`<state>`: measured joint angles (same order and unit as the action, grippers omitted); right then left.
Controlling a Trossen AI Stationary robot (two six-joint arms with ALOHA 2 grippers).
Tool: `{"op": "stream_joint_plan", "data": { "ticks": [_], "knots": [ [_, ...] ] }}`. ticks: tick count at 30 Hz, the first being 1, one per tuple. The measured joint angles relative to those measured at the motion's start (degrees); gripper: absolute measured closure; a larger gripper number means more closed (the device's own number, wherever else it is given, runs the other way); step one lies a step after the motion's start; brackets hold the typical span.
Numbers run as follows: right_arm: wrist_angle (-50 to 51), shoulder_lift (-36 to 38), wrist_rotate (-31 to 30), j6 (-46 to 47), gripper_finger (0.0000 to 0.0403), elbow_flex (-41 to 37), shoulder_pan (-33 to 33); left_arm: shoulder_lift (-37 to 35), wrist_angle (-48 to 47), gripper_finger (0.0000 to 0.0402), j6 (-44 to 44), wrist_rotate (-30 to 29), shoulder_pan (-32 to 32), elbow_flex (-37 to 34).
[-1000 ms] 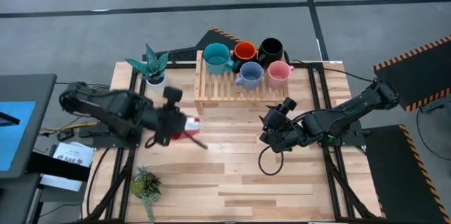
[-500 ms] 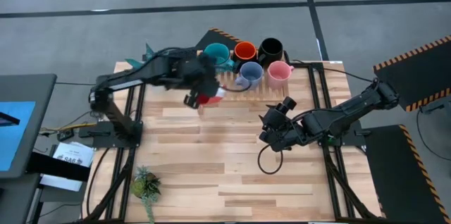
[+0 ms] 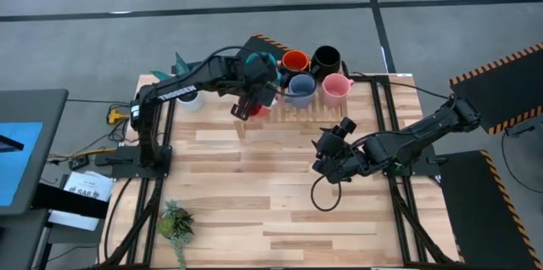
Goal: Place coffee mugs
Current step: Put the red mug on the shelf
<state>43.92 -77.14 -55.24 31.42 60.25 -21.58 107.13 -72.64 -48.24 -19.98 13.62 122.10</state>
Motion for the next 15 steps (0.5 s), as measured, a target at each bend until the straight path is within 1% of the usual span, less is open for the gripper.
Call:
{"op": "stream_joint_plan", "data": {
  "ticks": [5, 12, 15],
  "knots": [
    [-0.04, 0.00, 0.00, 0.02, 0.0154, 0.00, 0.00, 0.05, -0.01, 0.0401, -0.56, 2.74, 0.48, -0.10],
    [-0.23, -0.02, 0.01, 0.02, 0.0154, 0.00, 0.00, 1.38, 0.43, 0.0401, -1.08, 3.70, 1.38, -0.11],
    [-0.09, -0.02, 0.00, 0.02, 0.0154, 0.00, 0.00, 1.39, 0.56, 0.0399, -1.09, 3.21, 1.38, -0.13]
  ]
}}
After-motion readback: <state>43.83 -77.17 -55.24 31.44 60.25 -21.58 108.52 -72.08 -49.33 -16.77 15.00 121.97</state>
